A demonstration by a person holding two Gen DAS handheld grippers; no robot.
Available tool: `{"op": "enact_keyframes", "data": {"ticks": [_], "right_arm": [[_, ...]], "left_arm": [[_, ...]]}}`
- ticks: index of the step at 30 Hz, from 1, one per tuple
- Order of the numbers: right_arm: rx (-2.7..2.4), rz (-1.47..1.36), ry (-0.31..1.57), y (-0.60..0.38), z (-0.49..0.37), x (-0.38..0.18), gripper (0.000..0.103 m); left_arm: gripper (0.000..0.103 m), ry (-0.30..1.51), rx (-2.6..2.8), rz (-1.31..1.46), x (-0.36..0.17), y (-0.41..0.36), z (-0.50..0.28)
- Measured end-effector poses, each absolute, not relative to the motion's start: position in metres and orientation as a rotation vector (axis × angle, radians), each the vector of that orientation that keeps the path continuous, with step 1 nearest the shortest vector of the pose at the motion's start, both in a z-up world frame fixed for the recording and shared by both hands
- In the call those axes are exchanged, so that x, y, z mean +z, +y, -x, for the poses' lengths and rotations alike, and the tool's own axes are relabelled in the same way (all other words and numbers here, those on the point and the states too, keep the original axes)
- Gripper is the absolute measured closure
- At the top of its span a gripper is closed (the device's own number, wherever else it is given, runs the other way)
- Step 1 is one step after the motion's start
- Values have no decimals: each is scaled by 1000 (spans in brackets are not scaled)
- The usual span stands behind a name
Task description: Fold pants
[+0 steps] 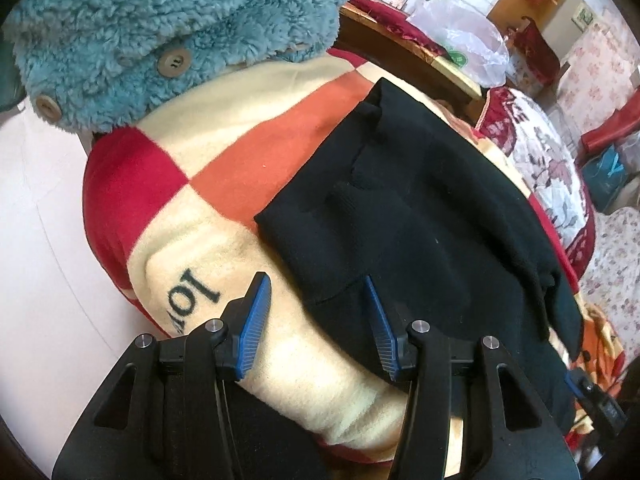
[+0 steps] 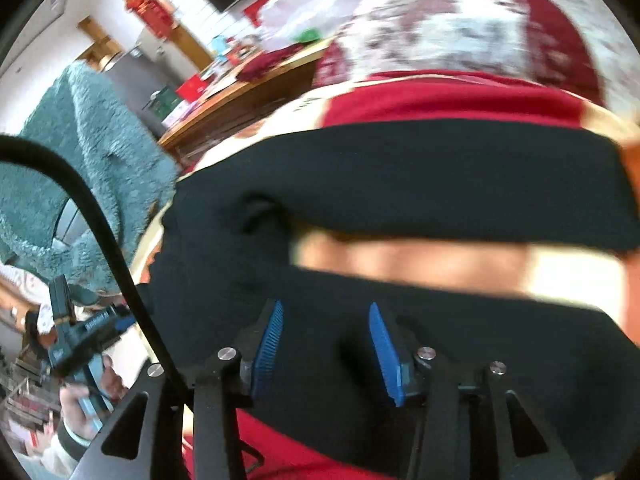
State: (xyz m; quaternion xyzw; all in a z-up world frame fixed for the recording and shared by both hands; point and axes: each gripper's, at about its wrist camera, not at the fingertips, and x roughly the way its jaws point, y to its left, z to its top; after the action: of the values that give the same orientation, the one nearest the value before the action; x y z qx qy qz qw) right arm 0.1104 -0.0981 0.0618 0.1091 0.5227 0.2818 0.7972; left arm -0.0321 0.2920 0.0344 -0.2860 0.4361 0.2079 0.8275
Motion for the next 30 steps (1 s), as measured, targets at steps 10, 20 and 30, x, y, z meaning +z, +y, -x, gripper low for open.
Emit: {"op": "enact_keyframes", "data": {"ticks": [10,20,30], "right_arm": [[355,-325,1107,-201,-178,62,53],[301,-359,1101,-229,-248,47,50],[429,-216,1086,-211,-269,58,50]], "left_arm": [[45,865,356,539,71,313,4],[45,962,190,470,49,366,-121],[45,989,22,417,38,380,-173]]}}
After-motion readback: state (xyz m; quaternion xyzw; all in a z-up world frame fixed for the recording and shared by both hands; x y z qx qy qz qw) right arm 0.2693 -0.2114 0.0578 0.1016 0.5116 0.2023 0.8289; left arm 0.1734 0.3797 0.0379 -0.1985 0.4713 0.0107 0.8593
